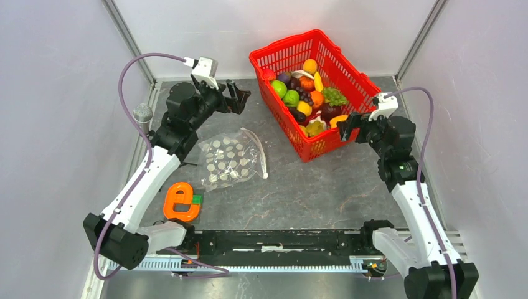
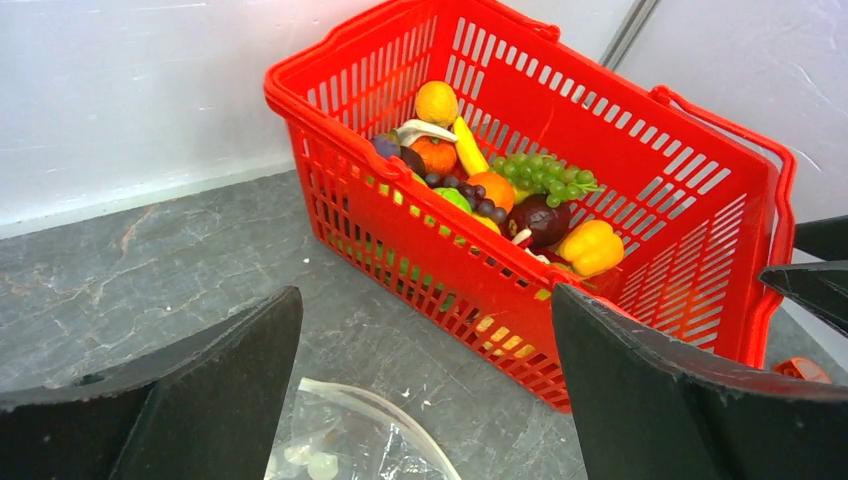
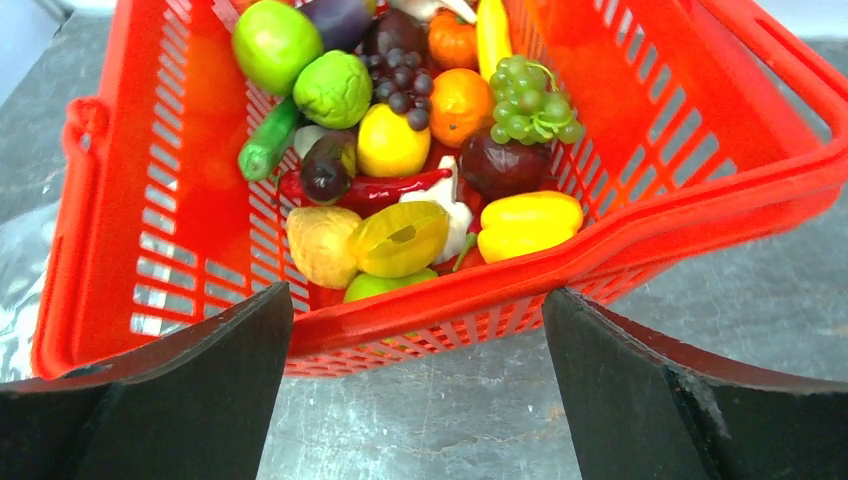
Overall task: Place the food in the zip-top bag and seal the zipper
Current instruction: Adjust the bin at the center of the board.
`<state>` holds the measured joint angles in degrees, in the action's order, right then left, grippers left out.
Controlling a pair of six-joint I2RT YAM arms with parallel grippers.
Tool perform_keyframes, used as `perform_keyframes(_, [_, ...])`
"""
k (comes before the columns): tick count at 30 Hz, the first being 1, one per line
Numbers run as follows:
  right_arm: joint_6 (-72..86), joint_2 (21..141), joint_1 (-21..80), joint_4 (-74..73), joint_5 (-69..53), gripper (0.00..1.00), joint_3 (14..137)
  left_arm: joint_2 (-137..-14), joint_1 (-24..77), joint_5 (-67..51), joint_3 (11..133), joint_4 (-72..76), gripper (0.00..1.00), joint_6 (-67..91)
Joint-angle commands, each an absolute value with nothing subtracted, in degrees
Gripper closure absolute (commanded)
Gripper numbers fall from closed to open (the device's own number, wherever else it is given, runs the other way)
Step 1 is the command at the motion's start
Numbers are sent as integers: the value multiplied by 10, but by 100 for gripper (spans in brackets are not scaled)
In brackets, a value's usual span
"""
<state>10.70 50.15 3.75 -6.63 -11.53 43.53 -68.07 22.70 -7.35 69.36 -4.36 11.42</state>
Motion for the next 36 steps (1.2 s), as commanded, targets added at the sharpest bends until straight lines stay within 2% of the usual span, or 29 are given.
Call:
perform_keyframes(1, [42,522,92,-85,-190,2,532,-674,237,-40,687,17,0,91])
perform_keyframes(4, [22,533,100,-132,-99,2,581,-661,236,-62,655,60,0,85])
perform_keyframes(7, [34,519,100,-118,-37,2,579,-654,237,-56,637,80,0,107])
perform_keyframes(10, [42,526,102,-103,-84,2,582,-665,237,-34,655,28,0,146])
perform_keyframes(14, [49,566,138,-104,-165,2,591,-679,236,-170,663,6,0,103])
perform_keyframes(17, [49,596,175,-95,-163,1,588,-665,232,-120,623,29,0,204])
perform_keyframes(20, [27,634,193,-117,-152,2,607,-653,228,-197,587,70,0,166])
perform_keyframes(23, [25,678,194,-141,-68,2,616,-691,231,-217,643,-60,0,127])
perform_keyframes(26, [5,718,193,-130,76,2,611,-738,272,-123,698,-178,0,56])
perform_keyframes(29, [-31,773,181,-140,180,2,631,-768,314,-18,714,-227,0,43])
perform_keyframes(32, [-22,829,135,-173,189,2,660,-779,330,33,698,-234,0,59])
perform_keyframes(36, [18,825,55,-155,166,2,607,-788,342,60,682,-251,0,70])
